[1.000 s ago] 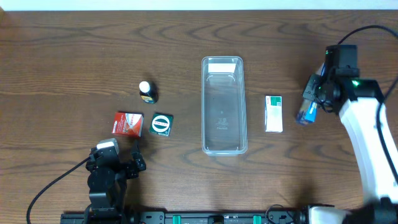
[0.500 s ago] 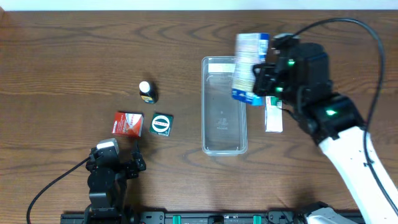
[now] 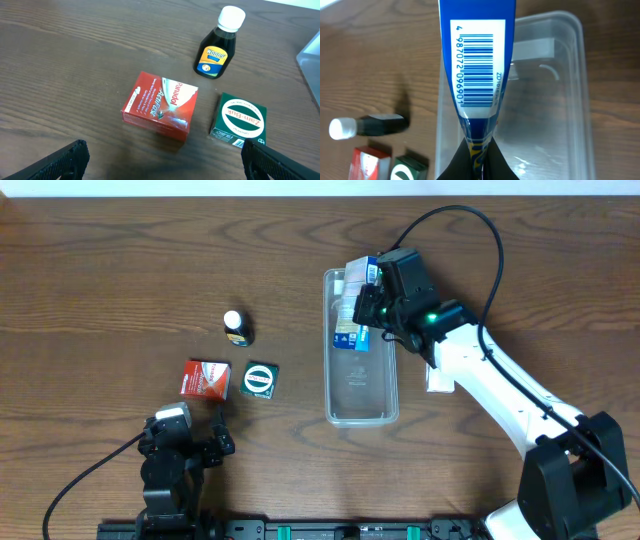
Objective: Pack container
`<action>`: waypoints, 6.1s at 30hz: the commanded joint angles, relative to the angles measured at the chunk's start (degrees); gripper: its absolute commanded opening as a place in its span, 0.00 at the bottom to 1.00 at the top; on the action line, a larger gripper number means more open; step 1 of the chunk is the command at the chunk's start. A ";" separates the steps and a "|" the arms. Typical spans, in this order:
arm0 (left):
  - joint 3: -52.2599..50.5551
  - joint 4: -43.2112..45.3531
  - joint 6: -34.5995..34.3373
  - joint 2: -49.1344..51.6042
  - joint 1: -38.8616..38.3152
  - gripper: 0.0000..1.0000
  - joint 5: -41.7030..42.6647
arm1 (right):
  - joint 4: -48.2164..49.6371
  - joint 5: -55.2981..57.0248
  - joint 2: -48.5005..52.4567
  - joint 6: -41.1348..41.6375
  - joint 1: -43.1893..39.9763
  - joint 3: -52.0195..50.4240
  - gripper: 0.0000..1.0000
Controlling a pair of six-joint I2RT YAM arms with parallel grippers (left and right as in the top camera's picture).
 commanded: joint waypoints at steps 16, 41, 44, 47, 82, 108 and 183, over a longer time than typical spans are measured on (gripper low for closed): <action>-0.81 -0.04 -0.52 -0.35 0.28 0.98 -0.11 | -3.82 -2.03 1.20 3.76 0.20 0.72 0.10; -0.81 -0.04 -0.52 -0.35 0.28 0.98 -0.11 | -3.19 -8.41 5.57 -4.96 0.57 0.04 0.09; -0.81 -0.04 -0.50 -0.35 0.28 0.98 -0.11 | -2.71 -8.87 5.77 -6.40 0.57 0.04 0.09; -0.81 -0.04 -0.52 -0.35 0.28 0.98 -0.11 | -2.71 -8.85 5.77 -6.38 0.33 0.04 0.13; -0.81 -0.04 -0.52 -0.35 0.28 0.98 -0.11 | 3.08 -5.42 4.55 -12.81 6.01 0.04 0.01; -0.81 -0.04 -0.50 -0.35 0.28 0.98 -0.11 | -10.97 12.68 4.72 -10.51 2.64 0.04 0.01; -0.81 -0.04 -0.50 -0.35 0.28 0.98 -0.11 | -21.31 -6.10 12.98 -29.09 8.76 -0.79 0.01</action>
